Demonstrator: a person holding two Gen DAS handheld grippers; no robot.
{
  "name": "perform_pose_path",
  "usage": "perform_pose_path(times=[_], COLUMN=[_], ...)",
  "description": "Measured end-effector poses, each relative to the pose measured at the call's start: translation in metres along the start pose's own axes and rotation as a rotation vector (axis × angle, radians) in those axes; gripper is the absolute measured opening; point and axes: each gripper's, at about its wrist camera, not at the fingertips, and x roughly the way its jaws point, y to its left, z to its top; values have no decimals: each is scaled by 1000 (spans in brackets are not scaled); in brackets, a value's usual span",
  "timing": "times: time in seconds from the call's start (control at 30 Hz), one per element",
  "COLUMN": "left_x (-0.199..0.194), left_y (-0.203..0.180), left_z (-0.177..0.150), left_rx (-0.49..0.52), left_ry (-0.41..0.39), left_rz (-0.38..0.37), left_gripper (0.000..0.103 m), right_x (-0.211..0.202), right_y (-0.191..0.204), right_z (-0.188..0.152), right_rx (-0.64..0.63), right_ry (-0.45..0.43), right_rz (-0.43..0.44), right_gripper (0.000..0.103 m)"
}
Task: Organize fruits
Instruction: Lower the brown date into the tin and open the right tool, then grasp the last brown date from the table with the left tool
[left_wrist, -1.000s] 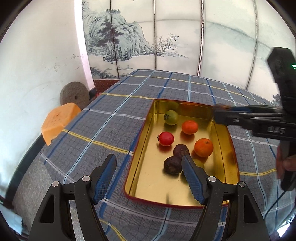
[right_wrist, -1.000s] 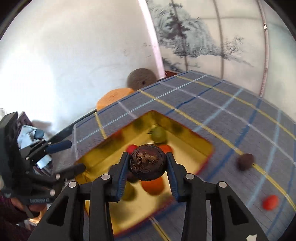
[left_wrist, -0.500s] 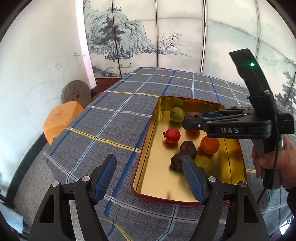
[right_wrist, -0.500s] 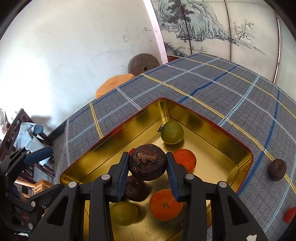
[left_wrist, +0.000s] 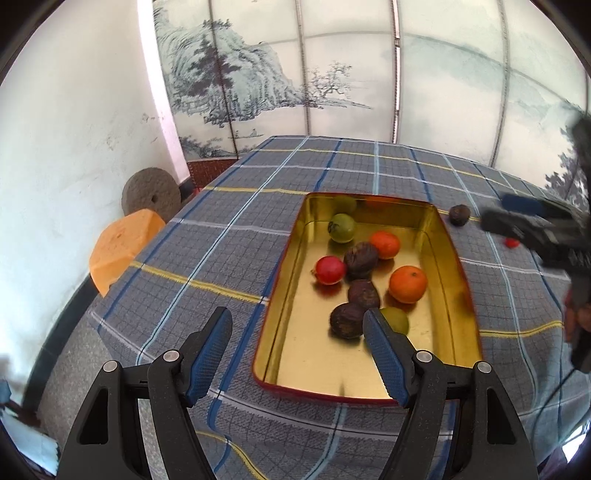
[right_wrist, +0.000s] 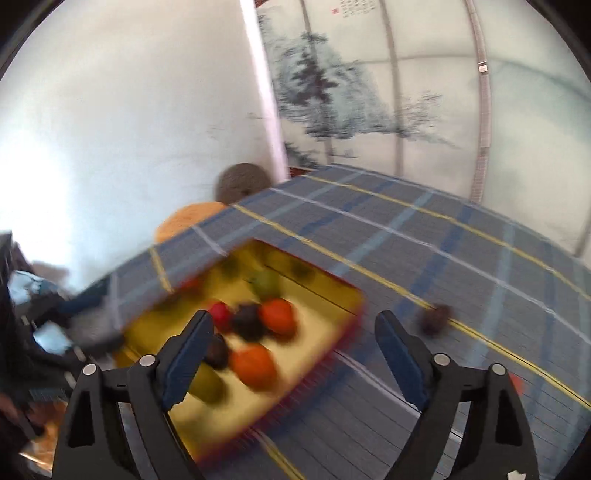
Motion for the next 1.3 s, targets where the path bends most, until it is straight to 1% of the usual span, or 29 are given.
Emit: perform_pose_path(times=[0.1,0.17,0.27,0.37,0.43,0.57,0.63,0.7,0.77,0.8,0.83,0.87,1.03,1.13,1.3], left_x=[-5,-6,-7,-3,-1,8,15,22,35,42,54,64,115,150,192], left_y=[-15,-29,-53,-78,-96,-131,-147,-162,-175,-179,-185,-191,-221,-230,-237], left_z=[5,10,18,27,32,42,49,58,72,79,88,95,119,128,135], left_rx=[43,76,128,177,210,275,305,329,344,343,340,340,362,341,304], left_ry=[-10,-12,-14,-11,-5,4,17,23,36,45,61,74,136,199,286], left_rz=[-7,-16,-27,-38,-51,-55,-66,-101,-143,-166,-205,-224,-243,-242,-242], left_gripper=[74,74,74,74,74,74,74,74,74,74,74,74,74,74,74], right_x=[-32,-49,-71,-93,-100,-103,-103,-103,-103,-105,-108,-110,-115,-118,-120], right_y=[-41,-74,-121,-163,-183,-207,-213,-219,-226,-228,-230,-232,-237,-239,-240], right_z=[-35,-58,-91,-117,-128,-144,-148,-154,-157,-158,-159,-159,-160,-160,-160], right_rx=[16,31,80,169,211,261,267,271,285,291,295,304,342,364,380], right_ry=[34,69,147,177,187,216,226,236,245,236,230,222,197,178,159], right_rz=[-128,-235,-374,-434,-477,-519,-532,-540,-532,-527,-524,-515,-457,-431,-404], right_gripper=[91,93,94,95,96,97,98,100,101,101,102,102,102,102,102])
